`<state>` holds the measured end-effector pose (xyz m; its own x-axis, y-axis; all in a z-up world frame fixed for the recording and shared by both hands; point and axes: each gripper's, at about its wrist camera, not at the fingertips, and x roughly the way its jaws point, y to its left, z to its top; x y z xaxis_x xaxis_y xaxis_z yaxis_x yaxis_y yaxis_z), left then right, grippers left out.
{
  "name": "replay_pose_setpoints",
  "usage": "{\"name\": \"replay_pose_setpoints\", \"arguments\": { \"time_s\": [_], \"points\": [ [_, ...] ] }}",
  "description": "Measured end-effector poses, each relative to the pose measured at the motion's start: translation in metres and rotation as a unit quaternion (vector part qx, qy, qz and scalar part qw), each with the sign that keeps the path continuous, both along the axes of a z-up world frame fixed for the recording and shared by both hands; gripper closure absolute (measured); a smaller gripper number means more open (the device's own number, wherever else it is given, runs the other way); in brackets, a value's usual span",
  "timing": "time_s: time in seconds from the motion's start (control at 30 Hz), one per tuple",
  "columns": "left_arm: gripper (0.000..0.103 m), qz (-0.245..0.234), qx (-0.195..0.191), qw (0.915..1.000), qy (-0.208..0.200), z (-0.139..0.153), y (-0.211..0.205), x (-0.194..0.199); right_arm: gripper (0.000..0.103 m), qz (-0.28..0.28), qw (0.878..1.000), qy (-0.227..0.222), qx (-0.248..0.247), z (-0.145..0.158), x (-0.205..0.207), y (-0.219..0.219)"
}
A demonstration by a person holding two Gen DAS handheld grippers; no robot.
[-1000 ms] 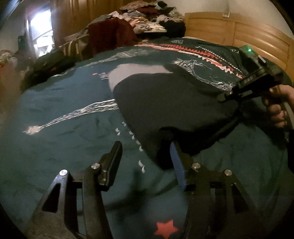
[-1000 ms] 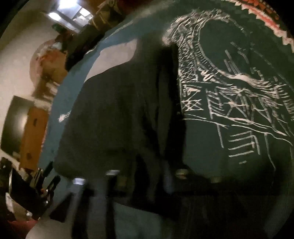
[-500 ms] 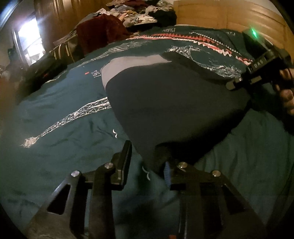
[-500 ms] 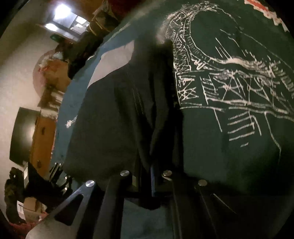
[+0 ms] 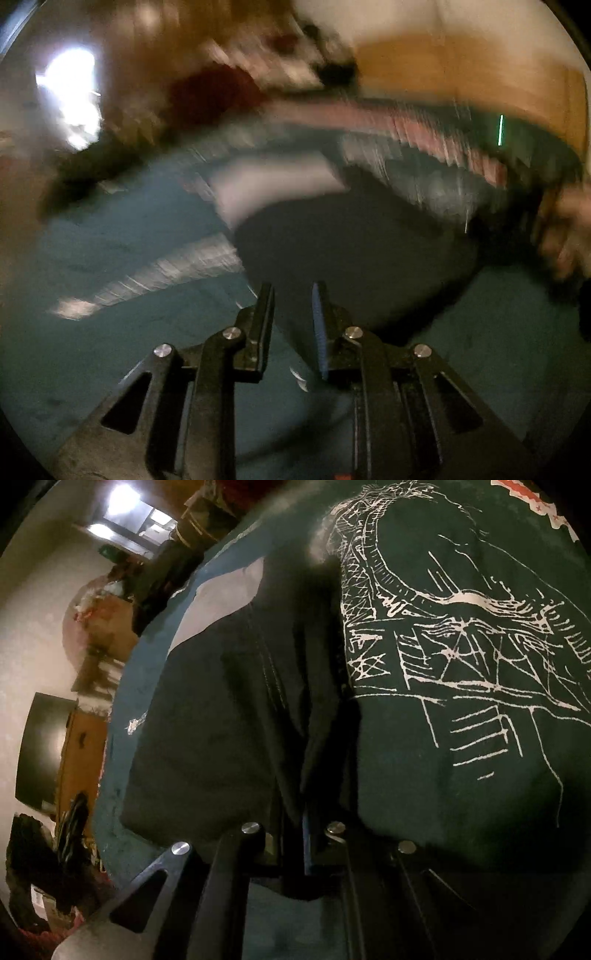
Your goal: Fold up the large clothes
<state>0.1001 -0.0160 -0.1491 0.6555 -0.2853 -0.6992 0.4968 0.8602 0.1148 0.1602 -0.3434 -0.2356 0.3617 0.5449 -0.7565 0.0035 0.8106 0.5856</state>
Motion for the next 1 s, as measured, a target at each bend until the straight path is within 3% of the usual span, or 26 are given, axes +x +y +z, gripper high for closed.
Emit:
{"name": "replay_pose_setpoints", "arguments": {
  "time_s": [0.03,0.07,0.17,0.23,0.33,0.4,0.5,0.6,0.73,0.8,0.83,0.9,1.0],
  "points": [
    [0.082,-0.002,0.029,0.9992,0.027,-0.026,-0.006,0.008,0.097,-0.001,1.000,-0.001,0.000,0.001,-0.001,-0.001],
    [0.082,-0.003,0.032,0.9992,0.023,-0.041,-0.007,0.008,0.097,-0.003,1.000,-0.001,-0.002,0.000,-0.002,-0.001],
    [0.082,0.000,0.015,0.9997,0.020,-0.020,-0.003,0.004,0.097,-0.003,1.000,0.001,-0.004,-0.002,-0.005,-0.002],
    [0.082,0.028,-0.048,0.9984,0.011,0.009,0.016,0.003,0.097,0.007,1.000,-0.003,-0.024,0.000,-0.008,0.002],
    [0.081,0.073,-0.104,0.9913,-0.032,0.040,0.041,0.018,0.090,0.028,0.996,-0.017,-0.082,0.017,-0.012,0.014],
    [0.070,0.093,-0.117,0.9879,-0.043,0.046,0.048,0.041,0.081,0.034,0.990,-0.033,-0.129,0.041,-0.019,0.019],
    [0.069,0.113,-0.112,0.9858,-0.052,0.042,0.042,0.086,0.081,0.021,0.983,-0.089,-0.159,0.081,-0.020,0.019],
    [0.069,0.094,-0.085,0.9900,-0.062,0.042,0.014,0.125,0.081,0.031,0.975,-0.148,-0.165,0.104,0.026,0.036],
    [0.069,0.069,-0.030,0.9963,-0.040,0.020,-0.020,0.175,0.081,0.054,0.971,-0.151,-0.176,0.080,0.121,0.068],
    [0.064,0.086,0.025,0.9959,0.008,-0.014,-0.028,0.203,0.081,0.050,0.967,-0.123,-0.219,0.051,0.161,0.071],
    [0.064,0.087,0.032,0.9955,0.017,-0.023,-0.027,0.208,0.082,0.046,0.966,-0.091,-0.238,0.032,0.176,0.068],
    [0.064,0.083,0.024,0.9963,0.004,-0.018,-0.021,0.201,0.088,0.044,0.969,-0.053,-0.236,0.007,0.189,0.061],
    [0.065,0.063,-0.027,0.9974,-0.021,0.011,0.002,0.156,0.082,0.041,0.965,-0.086,-0.246,0.028,0.174,0.061]
  ]
}}
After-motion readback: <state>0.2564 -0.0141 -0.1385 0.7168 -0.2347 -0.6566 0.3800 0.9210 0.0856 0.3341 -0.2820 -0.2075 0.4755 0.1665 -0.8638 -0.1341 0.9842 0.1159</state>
